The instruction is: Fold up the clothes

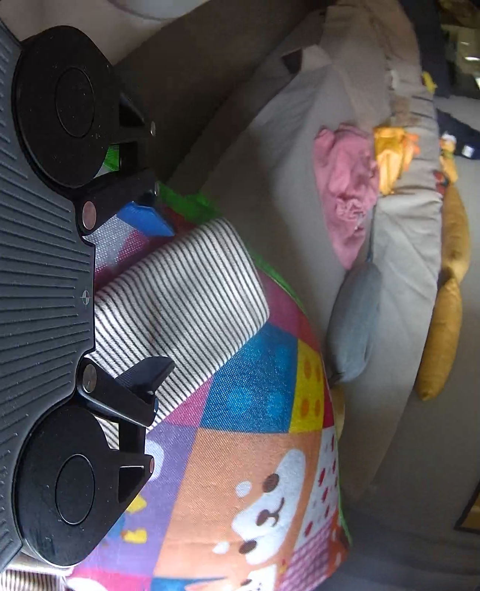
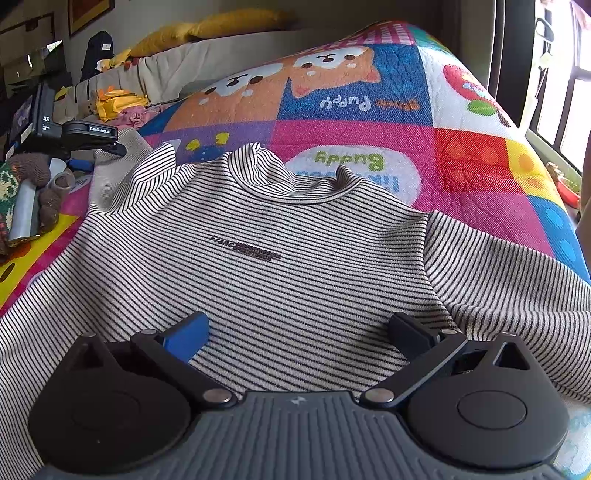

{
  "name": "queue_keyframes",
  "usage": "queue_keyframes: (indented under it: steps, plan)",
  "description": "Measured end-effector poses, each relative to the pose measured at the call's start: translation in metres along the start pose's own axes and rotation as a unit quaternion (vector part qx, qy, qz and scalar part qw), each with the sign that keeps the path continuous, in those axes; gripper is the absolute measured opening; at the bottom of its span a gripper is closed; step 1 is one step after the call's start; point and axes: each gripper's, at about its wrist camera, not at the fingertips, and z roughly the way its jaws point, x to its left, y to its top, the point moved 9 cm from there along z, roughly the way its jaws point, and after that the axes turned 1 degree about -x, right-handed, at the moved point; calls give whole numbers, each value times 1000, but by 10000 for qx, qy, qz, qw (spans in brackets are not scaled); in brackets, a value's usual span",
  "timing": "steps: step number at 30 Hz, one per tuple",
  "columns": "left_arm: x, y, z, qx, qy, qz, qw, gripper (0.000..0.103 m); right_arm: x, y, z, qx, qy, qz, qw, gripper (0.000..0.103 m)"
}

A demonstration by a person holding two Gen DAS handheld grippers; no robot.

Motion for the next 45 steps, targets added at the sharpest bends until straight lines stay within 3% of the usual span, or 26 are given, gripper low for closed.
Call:
queue_keyframes:
  steps: [1,4,8,14,18,20,21,22,24,28,30,35,38,39,43,45]
  plan:
    - [-2,1,0,-27,-29,64,10000,45,0,0,0,-1,0,0,10000,103]
    - [-4,3,-5,-83,-155,223,9996,13,0,0,0,5,1,-10,10000,103]
    - [-1,10,-26,-243,-386,301,9985,9,2,4,4,166,98,-167,9997,103]
    - [16,26,-75,-523,-786,10,9955,9,4,12,8,501,236,-403,9976,103]
    - [43,15,-102,-392,-980,-387,9937,9,9,20,-10,176,136,-616,9979,103]
    - [54,3,-109,-177,-1108,-646,9916,13,10,29,-26,-153,77,-671,9976,103]
    - [56,-4,-110,-25,-1248,-790,9890,22,10,34,-35,-316,40,-644,9974,103]
    - [57,-11,-111,136,-1394,-929,9858,41,8,41,-44,-492,-1,-576,9971,103]
    - [57,-23,-109,385,-1554,-1225,9795,58,4,51,-60,-768,-44,-391,9963,103]
    - [50,-37,-93,705,-1528,-1606,9726,69,-3,55,-76,-992,-88,-121,9950,103]
    - [44,-38,-83,749,-1424,-1734,9716,70,-5,50,-81,-1032,-75,-65,9946,103]
    - [32,-28,-65,612,-989,-2073,9714,82,-12,29,-80,-927,-160,64,9955,103]
    - [25,-24,-56,367,-647,-1983,9773,86,-20,20,-76,-835,-276,240,9958,103]
    - [22,-24,-53,293,-536,-1886,9802,82,-22,18,-77,-828,-306,303,9956,103]
    - [19,-27,-45,156,-217,-1490,9885,17,-29,13,-84,-913,-405,438,9940,103]
    - [18,-25,-49,51,-227,-1315,9910,14,-33,11,-88,-967,-486,461,9931,103]
